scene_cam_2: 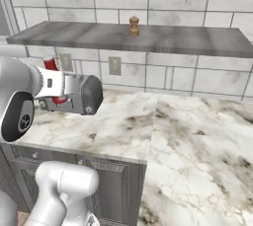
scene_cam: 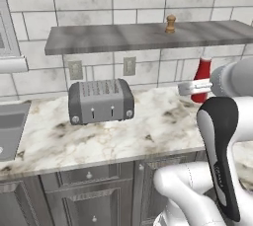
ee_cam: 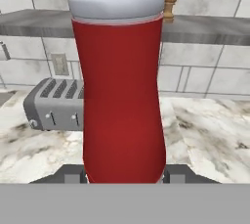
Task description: Take 2 condiments from the cabinet and move them on the counter near the stove.Make sure the condiments are lined up with each other, next to each other.
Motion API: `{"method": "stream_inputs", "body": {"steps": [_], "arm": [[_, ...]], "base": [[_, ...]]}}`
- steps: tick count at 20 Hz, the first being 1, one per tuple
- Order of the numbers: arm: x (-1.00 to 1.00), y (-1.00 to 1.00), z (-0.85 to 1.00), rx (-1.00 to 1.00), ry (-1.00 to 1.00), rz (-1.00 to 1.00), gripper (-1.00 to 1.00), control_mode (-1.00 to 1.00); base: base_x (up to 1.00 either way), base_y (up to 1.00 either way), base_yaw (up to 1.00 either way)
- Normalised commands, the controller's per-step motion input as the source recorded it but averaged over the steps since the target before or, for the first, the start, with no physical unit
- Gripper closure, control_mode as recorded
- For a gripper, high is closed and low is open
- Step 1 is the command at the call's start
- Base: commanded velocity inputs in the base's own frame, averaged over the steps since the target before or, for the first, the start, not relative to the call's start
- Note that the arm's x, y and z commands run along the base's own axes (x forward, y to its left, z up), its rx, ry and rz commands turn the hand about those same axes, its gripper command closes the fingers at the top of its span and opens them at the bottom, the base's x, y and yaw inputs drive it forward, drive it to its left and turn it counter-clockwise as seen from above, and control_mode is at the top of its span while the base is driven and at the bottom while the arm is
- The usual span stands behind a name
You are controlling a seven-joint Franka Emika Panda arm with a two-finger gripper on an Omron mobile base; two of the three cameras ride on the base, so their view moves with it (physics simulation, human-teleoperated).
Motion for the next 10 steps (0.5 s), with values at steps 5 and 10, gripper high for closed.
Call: {"method": "stream_inputs", "body": {"steps": [5, 10], "arm": [[0.0, 0.0, 0.0, 0.0, 0.0, 0.0, 1.0, 1.0], [0.0, 0.0, 0.0, 0.0, 0.0, 0.0, 1.0, 1.0]], "base": [[-0.49, 0.63, 0.13], [-0.27, 0.89, 0.42]]}}
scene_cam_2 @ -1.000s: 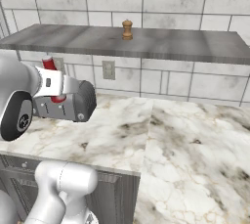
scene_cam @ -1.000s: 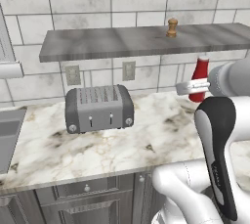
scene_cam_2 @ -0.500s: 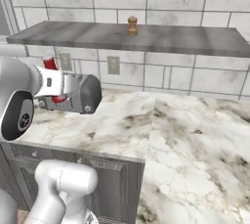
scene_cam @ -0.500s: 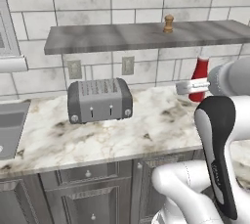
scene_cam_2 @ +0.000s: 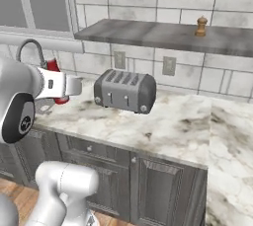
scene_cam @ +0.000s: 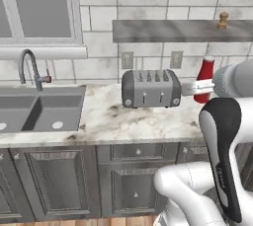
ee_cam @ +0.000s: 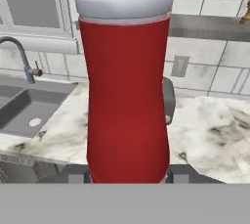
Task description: Take 2 condiments from the cabinet and move them on the counter near the stove.Make sure the condiments are lined up with each other, next to each other.
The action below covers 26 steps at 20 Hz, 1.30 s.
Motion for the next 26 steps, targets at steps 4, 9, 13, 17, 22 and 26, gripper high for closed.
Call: {"method": "stream_inputs", "body": {"steps": [4, 9, 13, 17, 22, 26], "arm": [[0.0, 0.0, 0.0, 0.0, 0.0, 0.0, 1.0, 1.0], [0.0, 0.0, 0.0, 0.0, 0.0, 0.0, 1.0, 1.0], [0.0, 0.0, 0.0, 0.0, 0.0, 0.0, 1.0, 1.0], [0.0, 0.0, 0.0, 0.0, 0.0, 0.0, 1.0, 1.0], [0.0, 0.0, 0.0, 0.0, 0.0, 0.0, 1.0, 1.0], [0.0, 0.0, 0.0, 0.0, 0.0, 0.0, 1.0, 1.0]], "base": [[-0.07, 1.0, 0.58], [0.0, 1.0, 0.64], [0.0, 0.86, 0.78], [0.0, 0.59, 0.91], [0.0, 0.42, 0.98], [0.0, 0.37, 0.96]]}}
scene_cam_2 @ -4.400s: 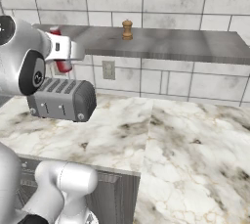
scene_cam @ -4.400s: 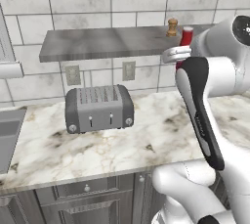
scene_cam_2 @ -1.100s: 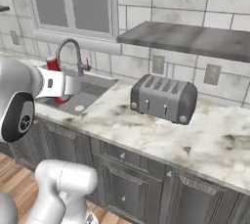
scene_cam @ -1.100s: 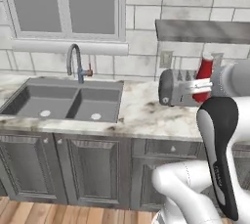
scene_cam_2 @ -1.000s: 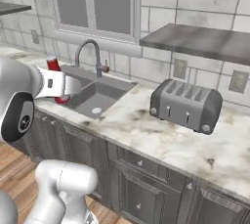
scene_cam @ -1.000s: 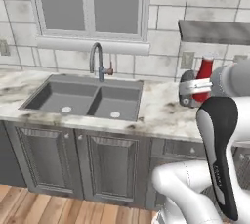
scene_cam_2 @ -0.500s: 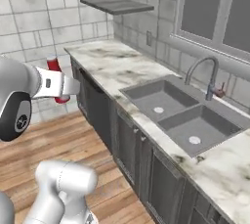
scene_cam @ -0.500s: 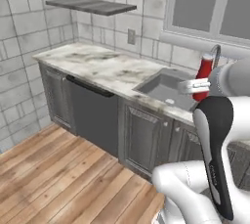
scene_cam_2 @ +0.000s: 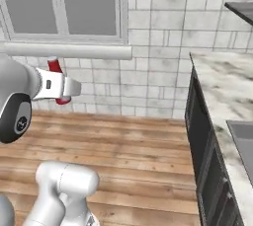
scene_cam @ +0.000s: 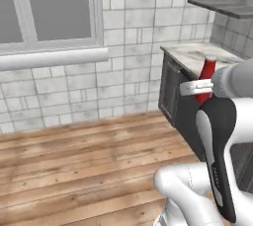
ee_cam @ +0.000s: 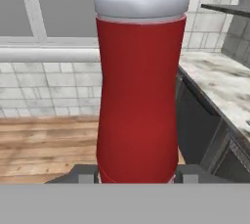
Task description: Take 2 condiments from the cabinet and move them on the counter near the stove.Make sure the condiments are lined up with each other, next to each other.
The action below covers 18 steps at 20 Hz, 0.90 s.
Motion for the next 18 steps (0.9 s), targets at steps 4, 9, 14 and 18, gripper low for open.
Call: {"method": "stream_inputs", "body": {"steps": [4, 9, 14, 18], "arm": [[0.0, 0.0, 0.0, 0.0, 0.0, 0.0, 1.0, 1.0], [0.0, 0.0, 0.0, 0.0, 0.0, 0.0, 1.0, 1.0], [0.0, 0.0, 0.0, 0.0, 0.0, 0.0, 1.0, 1.0], [0.0, 0.0, 0.0, 0.0, 0.0, 0.0, 1.0, 1.0]], "base": [[0.04, 0.34, 0.94], [0.11, 0.33, 0.92], [0.36, 0.25, 0.86], [0.56, 0.3, 0.79]]}}
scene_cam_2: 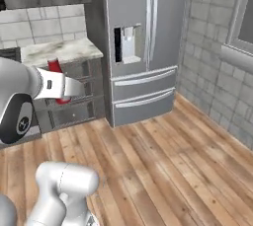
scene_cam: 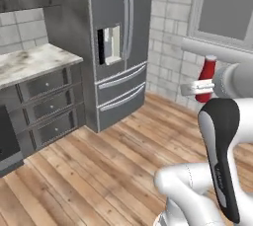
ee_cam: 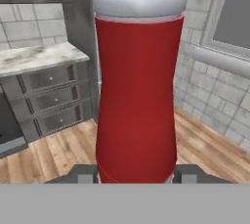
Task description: Take 2 condiments from the cabinet and move them on the counter near the stove.Make sure the condiments are lined up with each other, next to each other.
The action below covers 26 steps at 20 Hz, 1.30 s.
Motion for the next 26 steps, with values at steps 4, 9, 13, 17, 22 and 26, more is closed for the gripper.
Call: {"method": "stream_inputs", "body": {"steps": [4, 9, 13, 17, 22, 26], "arm": [[0.0, 0.0, 0.0, 0.0, 0.0, 0.0, 1.0, 1.0], [0.0, 0.0, 0.0, 0.0, 0.0, 0.0, 1.0, 1.0], [0.0, 0.0, 0.0, 0.0, 0.0, 0.0, 1.0, 1.0], [0.0, 0.0, 0.0, 0.0, 0.0, 0.0, 1.0, 1.0], [0.0, 0.0, 0.0, 0.0, 0.0, 0.0, 1.0, 1.0], [0.0, 0.0, 0.0, 0.0, 0.0, 0.0, 1.0, 1.0]], "base": [[0.73, 0.28, 0.65], [0.7, 0.25, 0.39], [0.52, 0.16, 0.14], [0.08, 0.1, 0.03], [0.12, 0.23, 0.09], [0.42, 0.33, 0.25]]}}
